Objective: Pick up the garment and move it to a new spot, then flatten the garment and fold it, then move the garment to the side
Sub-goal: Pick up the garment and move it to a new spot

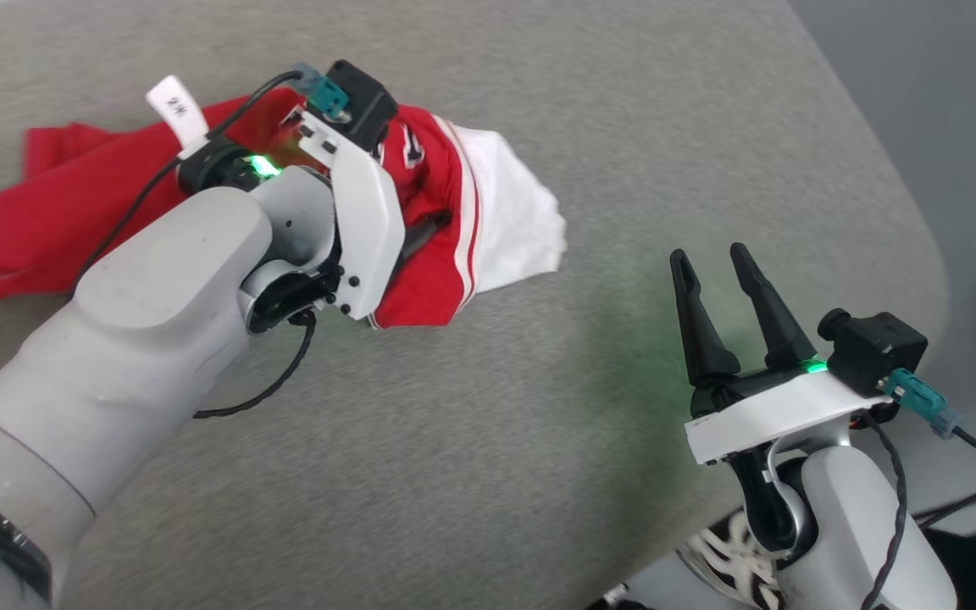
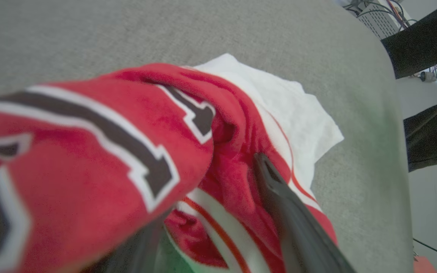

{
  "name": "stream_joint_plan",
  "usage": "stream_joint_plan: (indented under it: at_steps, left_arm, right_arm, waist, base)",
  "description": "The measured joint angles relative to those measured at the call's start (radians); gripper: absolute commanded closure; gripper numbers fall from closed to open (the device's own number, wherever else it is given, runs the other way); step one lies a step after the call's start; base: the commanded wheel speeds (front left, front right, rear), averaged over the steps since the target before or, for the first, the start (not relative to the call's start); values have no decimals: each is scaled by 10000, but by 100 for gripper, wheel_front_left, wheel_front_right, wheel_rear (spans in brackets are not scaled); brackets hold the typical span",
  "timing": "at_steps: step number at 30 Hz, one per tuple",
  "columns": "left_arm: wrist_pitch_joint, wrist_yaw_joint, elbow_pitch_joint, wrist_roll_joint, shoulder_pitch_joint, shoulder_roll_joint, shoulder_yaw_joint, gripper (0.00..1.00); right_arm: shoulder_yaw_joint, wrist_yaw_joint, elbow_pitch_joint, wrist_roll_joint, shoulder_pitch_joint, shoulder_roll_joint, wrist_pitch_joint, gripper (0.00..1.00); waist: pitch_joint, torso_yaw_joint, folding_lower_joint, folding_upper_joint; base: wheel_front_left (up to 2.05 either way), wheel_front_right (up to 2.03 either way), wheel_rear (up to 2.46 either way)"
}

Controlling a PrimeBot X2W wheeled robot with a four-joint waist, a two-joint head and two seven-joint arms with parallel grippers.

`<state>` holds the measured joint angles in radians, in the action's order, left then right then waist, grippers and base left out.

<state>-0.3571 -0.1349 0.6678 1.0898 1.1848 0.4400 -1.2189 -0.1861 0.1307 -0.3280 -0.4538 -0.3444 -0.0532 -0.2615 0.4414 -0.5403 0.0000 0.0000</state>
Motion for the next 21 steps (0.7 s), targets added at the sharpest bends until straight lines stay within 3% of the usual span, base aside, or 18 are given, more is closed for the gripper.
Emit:
stream_joint_plan:
  at_steps: [8,21]
  left_arm:
    - [1825,31,-587,600,-291,36,-42,0]
    - [5463,31,-422,2441,-3557,527,539,0]
  right_arm:
    - [370,0,-255,1281,8,15,0,0]
    - [1283,2,-683,3018,421,-251,0,0]
  waist:
    - [-612,1001,0,0]
    - [-1989,3330,0,0]
  base:
    - [0,0,0]
    - [0,0,0]
